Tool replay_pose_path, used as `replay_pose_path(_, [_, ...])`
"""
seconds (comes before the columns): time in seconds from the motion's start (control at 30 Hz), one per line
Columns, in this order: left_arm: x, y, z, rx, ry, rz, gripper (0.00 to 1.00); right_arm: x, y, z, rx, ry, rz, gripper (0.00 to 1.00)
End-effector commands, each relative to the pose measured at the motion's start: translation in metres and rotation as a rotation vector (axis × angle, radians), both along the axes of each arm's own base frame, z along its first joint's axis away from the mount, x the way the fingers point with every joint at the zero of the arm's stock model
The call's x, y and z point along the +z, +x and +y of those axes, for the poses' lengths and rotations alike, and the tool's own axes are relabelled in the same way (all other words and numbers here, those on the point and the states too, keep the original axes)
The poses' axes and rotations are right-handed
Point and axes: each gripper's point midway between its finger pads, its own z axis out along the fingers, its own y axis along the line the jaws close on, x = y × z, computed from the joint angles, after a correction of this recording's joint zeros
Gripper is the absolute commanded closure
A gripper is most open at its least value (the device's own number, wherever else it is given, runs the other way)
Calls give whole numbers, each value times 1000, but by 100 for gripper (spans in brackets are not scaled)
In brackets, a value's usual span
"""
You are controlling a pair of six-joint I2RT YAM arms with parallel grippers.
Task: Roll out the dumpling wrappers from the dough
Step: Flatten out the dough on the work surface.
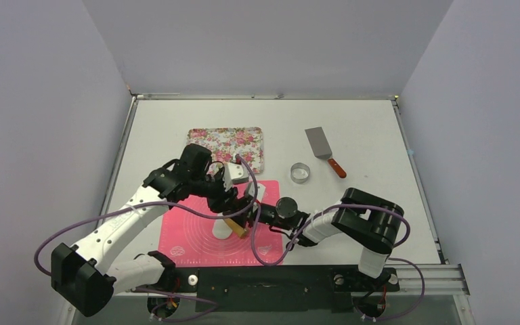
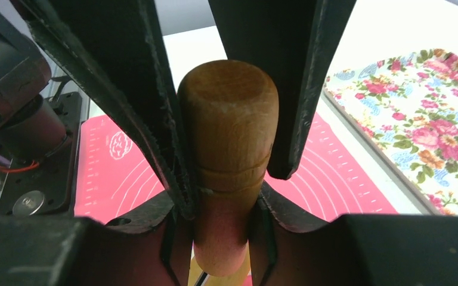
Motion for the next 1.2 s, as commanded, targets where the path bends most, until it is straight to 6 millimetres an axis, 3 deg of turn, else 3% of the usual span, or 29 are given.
replay_pose_path(0.0, [55,17,2,93,-52,-89,61,18,18,4,-54,39,-27,100])
replay_pose_path(0.27, [98,36,19,224,-60,-189,57,16,19,14,-28,31,-42,100])
replay_pose_path(0.43, [108,45,34,310,-45,-227,55,34,17,32,21,69,-50,100])
replay_pose_path(0.53, [110,61,56,438,-3,-271,53,52,10,46,64,95,-70,100])
replay_pose_path(0.67, [111,87,99,663,52,-322,51,59,-8,57,139,109,-69,100])
replay_pose_path(0.73, [107,95,123,760,65,-306,51,51,-13,61,157,96,-46,100])
replay_pose_path(0.87, [96,101,146,850,76,-273,50,19,-12,61,166,39,0,100])
replay_pose_path(0.97, [86,103,156,887,87,-262,50,-9,-9,51,150,-26,28,100])
replay_pose_path(1.17, [72,104,162,899,95,-230,50,-43,-2,21,86,-150,0,100])
